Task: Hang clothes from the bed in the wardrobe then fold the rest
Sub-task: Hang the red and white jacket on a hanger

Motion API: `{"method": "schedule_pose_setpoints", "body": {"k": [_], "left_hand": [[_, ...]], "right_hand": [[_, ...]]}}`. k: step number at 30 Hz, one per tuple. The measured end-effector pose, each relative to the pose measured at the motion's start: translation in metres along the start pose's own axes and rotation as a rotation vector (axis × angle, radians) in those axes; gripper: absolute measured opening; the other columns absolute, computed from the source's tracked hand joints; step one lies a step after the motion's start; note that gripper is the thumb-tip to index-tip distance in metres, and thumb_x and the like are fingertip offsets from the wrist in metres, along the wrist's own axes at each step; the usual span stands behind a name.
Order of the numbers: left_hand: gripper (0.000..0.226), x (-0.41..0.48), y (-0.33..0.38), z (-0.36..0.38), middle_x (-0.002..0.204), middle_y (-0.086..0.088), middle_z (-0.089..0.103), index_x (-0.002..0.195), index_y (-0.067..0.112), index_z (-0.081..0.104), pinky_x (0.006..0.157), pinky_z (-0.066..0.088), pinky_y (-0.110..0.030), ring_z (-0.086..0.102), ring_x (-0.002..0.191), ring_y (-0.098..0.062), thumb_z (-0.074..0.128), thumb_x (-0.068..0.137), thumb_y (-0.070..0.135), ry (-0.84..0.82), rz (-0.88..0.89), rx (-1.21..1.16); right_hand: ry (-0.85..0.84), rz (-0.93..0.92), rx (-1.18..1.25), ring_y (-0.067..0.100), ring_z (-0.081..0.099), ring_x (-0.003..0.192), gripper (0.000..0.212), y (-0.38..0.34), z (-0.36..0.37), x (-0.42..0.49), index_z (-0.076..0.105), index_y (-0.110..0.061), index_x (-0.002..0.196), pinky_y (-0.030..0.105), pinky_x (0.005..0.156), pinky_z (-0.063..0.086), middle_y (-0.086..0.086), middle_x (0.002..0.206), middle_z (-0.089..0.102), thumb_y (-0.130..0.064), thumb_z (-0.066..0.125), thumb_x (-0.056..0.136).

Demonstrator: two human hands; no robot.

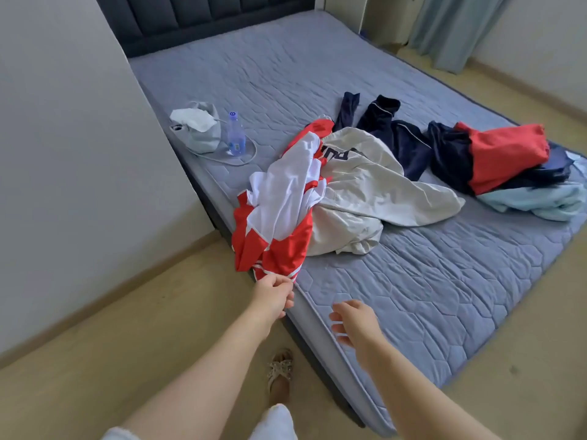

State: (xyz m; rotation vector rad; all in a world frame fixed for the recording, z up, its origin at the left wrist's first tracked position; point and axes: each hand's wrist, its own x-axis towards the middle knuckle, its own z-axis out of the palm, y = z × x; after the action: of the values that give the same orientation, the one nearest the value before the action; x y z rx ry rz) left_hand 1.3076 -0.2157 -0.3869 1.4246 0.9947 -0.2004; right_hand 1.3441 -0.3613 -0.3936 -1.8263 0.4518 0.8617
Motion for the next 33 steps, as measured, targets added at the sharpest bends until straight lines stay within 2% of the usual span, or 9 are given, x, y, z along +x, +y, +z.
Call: {"method": "schedule_pose_setpoints", "body": {"k": [9, 12, 15, 19, 21, 24, 26, 29, 33], "left_hand": [[0.023, 0.227, 0.009, -0.022, 0.071, 0.001, 0.051, 0.080, 0.013, 0.054, 0.047, 0.033, -0.015, 0.047, 0.061, -0.010, 0.038, 0.094, 0.005, 0.191, -0.101, 0.187], [0.014, 0.281, -0.015, -0.030, 0.088, 0.005, 0.051, 0.105, 0.010, 0.053, 0.061, 0.037, -0.019, 0.048, 0.086, -0.015, 0.043, 0.097, 0.017, 0.249, -0.097, 0.237], [0.047, 0.322, -0.034, -0.035, 0.129, 0.000, 0.044, 0.136, 0.013, 0.034, 0.094, 0.041, -0.030, 0.046, 0.114, -0.018, 0.052, 0.094, 0.024, 0.223, -0.136, 0.190], [0.077, 0.351, -0.042, -0.031, 0.143, -0.006, 0.037, 0.146, 0.016, 0.016, 0.099, 0.040, -0.036, 0.044, 0.125, -0.026, 0.065, 0.086, 0.020, 0.190, -0.223, 0.119], [0.068, 0.357, -0.044, -0.030, 0.138, -0.009, 0.043, 0.142, 0.014, 0.024, 0.094, 0.040, -0.033, 0.048, 0.120, -0.028, 0.062, 0.086, 0.013, 0.269, -0.241, 0.168], [0.012, 0.352, -0.038, -0.033, 0.096, -0.009, 0.058, 0.097, 0.012, 0.050, 0.072, 0.041, -0.031, 0.057, 0.091, -0.031, 0.056, 0.088, 0.017, 0.350, -0.180, 0.432], [0.020, 0.342, -0.032, -0.034, 0.079, -0.005, 0.053, 0.075, 0.014, 0.043, 0.065, 0.042, -0.033, 0.055, 0.079, -0.030, 0.056, 0.087, 0.022, 0.311, -0.104, 0.490], [0.027, 0.316, -0.017, -0.033, 0.068, -0.002, 0.046, 0.068, 0.016, 0.035, 0.053, 0.033, -0.030, 0.046, 0.068, -0.024, 0.057, 0.083, 0.017, 0.229, -0.003, 0.361], [0.014, 0.270, 0.013, -0.038, 0.093, -0.014, 0.057, 0.079, 0.017, 0.046, 0.083, 0.043, -0.039, 0.050, 0.102, -0.033, 0.058, 0.086, 0.013, 0.166, 0.212, 0.296]], "right_hand": [[0.037, 0.197, 0.137, 0.015, 0.043, 0.052, 0.017, -0.059, 0.058, 0.189, 0.050, -0.014, 0.075, 0.020, 0.045, 0.034, 0.004, 0.067, 0.052, -0.009, 0.048, 0.091], [0.044, 0.242, 0.083, 0.016, 0.047, 0.054, 0.017, -0.049, 0.075, 0.230, 0.052, -0.014, 0.076, 0.022, 0.048, 0.036, 0.004, 0.070, 0.055, -0.009, 0.047, 0.091], [0.056, 0.292, 0.041, 0.017, 0.050, 0.056, 0.014, -0.032, 0.088, 0.257, 0.053, -0.013, 0.079, 0.024, 0.050, 0.037, 0.004, 0.073, 0.057, -0.009, 0.047, 0.091], [0.068, 0.314, -0.038, 0.016, 0.051, 0.059, 0.016, -0.020, 0.095, 0.277, 0.051, -0.015, 0.076, 0.025, 0.053, 0.040, 0.003, 0.075, 0.057, -0.011, 0.048, 0.091], [0.065, 0.317, -0.056, 0.016, 0.051, 0.060, 0.014, -0.020, 0.096, 0.282, 0.052, -0.014, 0.079, 0.025, 0.053, 0.040, 0.004, 0.076, 0.057, -0.010, 0.047, 0.091], [0.054, 0.291, -0.062, 0.016, 0.052, 0.063, 0.008, -0.026, 0.097, 0.281, 0.054, -0.011, 0.088, 0.024, 0.054, 0.042, 0.004, 0.077, 0.058, -0.010, 0.047, 0.092], [0.046, 0.271, -0.058, 0.016, 0.052, 0.063, 0.009, -0.034, 0.098, 0.276, 0.054, -0.011, 0.086, 0.024, 0.053, 0.042, 0.004, 0.078, 0.058, -0.010, 0.047, 0.092], [0.019, 0.226, -0.039, 0.016, 0.052, 0.061, 0.016, -0.050, 0.100, 0.260, 0.054, -0.013, 0.077, 0.024, 0.053, 0.042, 0.003, 0.073, 0.058, -0.009, 0.049, 0.091], [-0.029, 0.124, -0.023, 0.017, 0.051, 0.061, 0.016, -0.079, 0.094, 0.223, 0.056, -0.013, 0.076, 0.026, 0.054, 0.040, 0.004, 0.071, 0.058, -0.005, 0.049, 0.088]]}}
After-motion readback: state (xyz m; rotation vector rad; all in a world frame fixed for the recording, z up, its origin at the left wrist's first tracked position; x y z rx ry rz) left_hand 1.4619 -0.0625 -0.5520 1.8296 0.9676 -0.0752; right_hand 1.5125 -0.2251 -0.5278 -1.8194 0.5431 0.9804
